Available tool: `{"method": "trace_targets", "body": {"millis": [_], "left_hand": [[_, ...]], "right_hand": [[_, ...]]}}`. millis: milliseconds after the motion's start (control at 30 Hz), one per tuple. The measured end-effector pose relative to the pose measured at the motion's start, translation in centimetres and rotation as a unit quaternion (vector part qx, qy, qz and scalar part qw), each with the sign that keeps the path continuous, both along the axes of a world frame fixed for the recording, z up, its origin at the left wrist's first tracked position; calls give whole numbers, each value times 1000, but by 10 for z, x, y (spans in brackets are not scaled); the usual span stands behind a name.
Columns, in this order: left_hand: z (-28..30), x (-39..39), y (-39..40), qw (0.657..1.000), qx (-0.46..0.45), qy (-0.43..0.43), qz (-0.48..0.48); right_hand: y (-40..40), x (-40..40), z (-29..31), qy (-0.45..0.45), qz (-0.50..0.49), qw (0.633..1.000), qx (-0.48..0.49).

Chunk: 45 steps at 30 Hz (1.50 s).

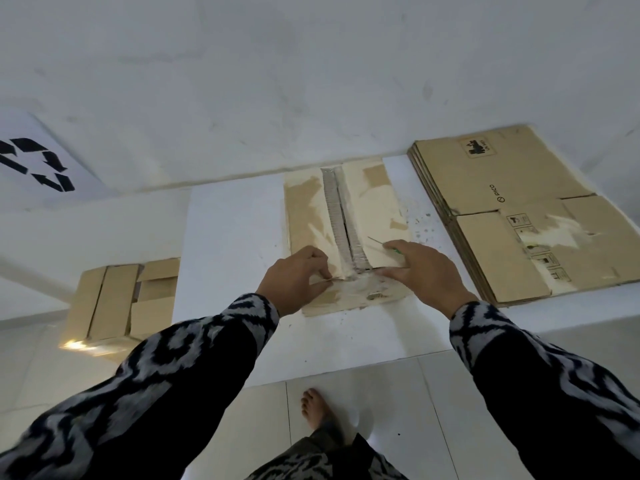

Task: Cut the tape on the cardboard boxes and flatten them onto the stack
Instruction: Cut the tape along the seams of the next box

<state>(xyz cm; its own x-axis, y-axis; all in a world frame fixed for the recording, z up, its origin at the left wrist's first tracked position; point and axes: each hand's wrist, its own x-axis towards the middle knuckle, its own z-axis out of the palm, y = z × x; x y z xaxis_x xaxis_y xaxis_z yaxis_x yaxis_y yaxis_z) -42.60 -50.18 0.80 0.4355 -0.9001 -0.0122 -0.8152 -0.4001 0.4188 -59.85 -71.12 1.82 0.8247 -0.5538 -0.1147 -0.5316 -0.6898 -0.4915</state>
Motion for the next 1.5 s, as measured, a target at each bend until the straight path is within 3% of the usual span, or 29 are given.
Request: {"method": "trace_targets", "body": {"millis": [200, 333, 433, 500, 567, 600, 633, 700, 800, 900, 1033, 1100, 1200, 1333, 1400, 1500], "left_hand": [[-1, -3, 2, 1000, -12, 21, 9], [-1, -3, 1, 1000, -20, 17, 4], [4, 9, 8, 998, 0, 20, -55], [15, 35, 20, 995, 58, -23, -75], [34, 69, 30, 976, 201, -85, 26], [47, 84, 32, 949, 275, -102, 113], [60, 93, 32, 924, 314, -86, 199], [73, 93, 24, 909, 276, 53, 306], [65, 55, 8, 890, 243, 241, 301], [36, 27, -5, 887, 236, 262, 298], [16, 73, -23, 917, 147, 148, 341], [21, 105, -35, 924, 177, 53, 336], [27, 113, -58, 929, 181, -19, 322], [9, 15, -61, 986, 99, -58, 125], [9, -25, -61, 988, 136, -41, 57], [12, -27, -61, 978, 186, -71, 52]], "right_hand": [[1, -5, -7, -106, -33, 993, 36], [4, -5, -11, -107, -37, 992, 50], [3, -5, -5, -133, -58, 982, 120], [-5, -3, 5, -177, -118, 969, 130], [-17, 0, 15, -175, -154, 968, 91], [-24, 4, 19, -164, -158, 971, 75], [-29, 9, 22, -147, -158, 974, 64], [-37, 26, 22, -111, -146, 981, 61], [-46, 60, 18, -86, -165, 976, 116], [-52, 80, 10, -24, -195, 969, 150], [-18, 50, 3, 16, -188, 977, 103], [11, 28, 4, 32, -168, 977, 128], [16, 21, 0, -56, -185, 975, 110], [-28, 47, -3, -137, -201, 968, 54], [-53, 61, -5, -122, -186, 973, 64], [-68, 72, -6, -68, -186, 974, 111]]}}
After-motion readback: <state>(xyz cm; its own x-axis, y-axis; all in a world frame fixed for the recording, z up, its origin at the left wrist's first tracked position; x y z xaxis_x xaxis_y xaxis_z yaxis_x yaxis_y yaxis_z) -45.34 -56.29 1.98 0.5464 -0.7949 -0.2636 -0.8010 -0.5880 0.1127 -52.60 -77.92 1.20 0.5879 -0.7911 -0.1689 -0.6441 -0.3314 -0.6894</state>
